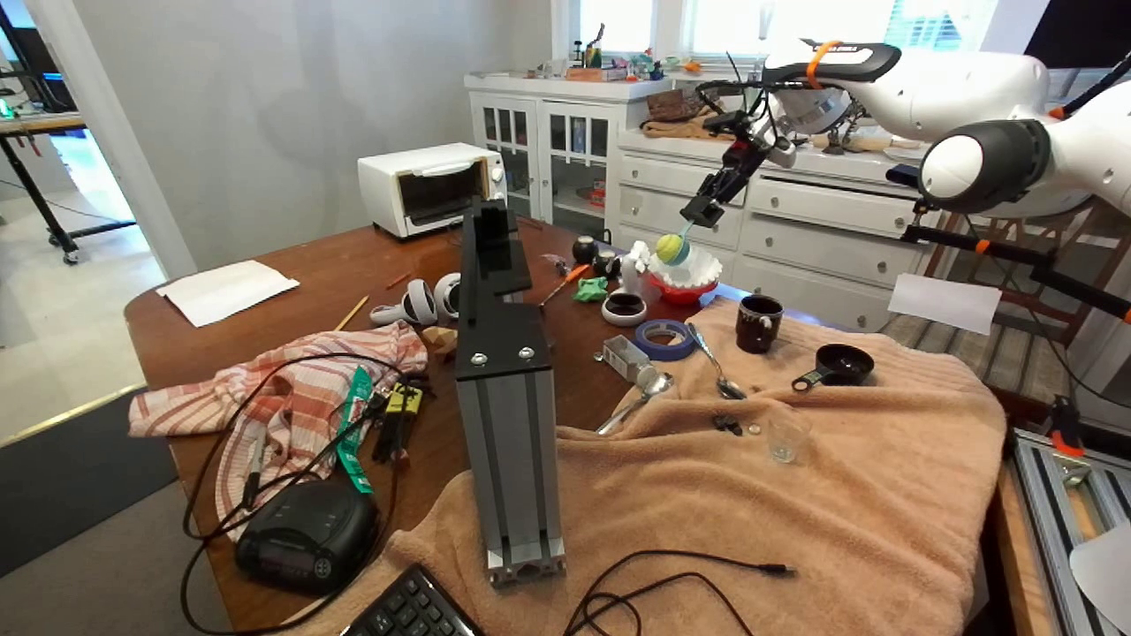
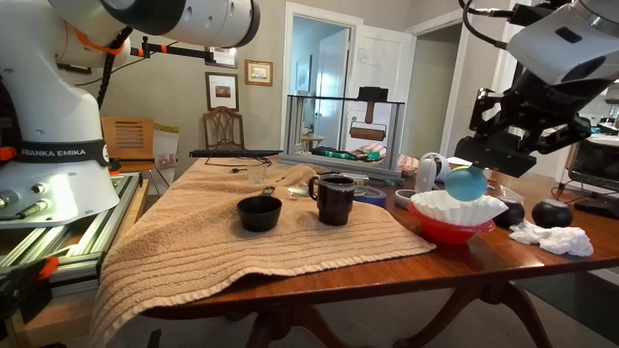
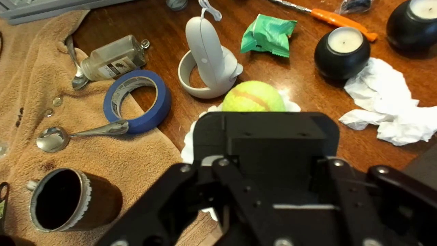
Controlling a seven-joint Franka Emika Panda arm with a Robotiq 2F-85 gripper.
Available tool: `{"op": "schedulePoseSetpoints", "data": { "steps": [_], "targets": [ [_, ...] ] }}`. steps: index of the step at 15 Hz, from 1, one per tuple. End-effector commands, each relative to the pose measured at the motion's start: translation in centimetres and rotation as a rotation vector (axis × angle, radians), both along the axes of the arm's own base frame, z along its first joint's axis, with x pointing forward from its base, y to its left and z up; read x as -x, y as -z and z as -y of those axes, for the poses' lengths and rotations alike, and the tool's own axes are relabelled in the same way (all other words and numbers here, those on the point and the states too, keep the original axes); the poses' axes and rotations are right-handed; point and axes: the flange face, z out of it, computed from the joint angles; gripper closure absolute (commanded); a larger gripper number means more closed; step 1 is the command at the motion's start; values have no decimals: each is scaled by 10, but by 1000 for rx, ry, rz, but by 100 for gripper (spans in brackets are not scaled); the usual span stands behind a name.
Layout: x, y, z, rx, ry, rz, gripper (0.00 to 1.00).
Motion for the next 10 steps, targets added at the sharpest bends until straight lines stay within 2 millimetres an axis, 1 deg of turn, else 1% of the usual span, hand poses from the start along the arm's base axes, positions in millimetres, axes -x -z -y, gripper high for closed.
{"op": "schedulePoseSetpoints", "data": {
  "steps": [1,3,10],
  "targets": [
    [2,1,0,3,-6,-17,78],
    [4,5,3,21,1,-30,78],
    [16,11,17,85,2,-74,78]
  ]
}}
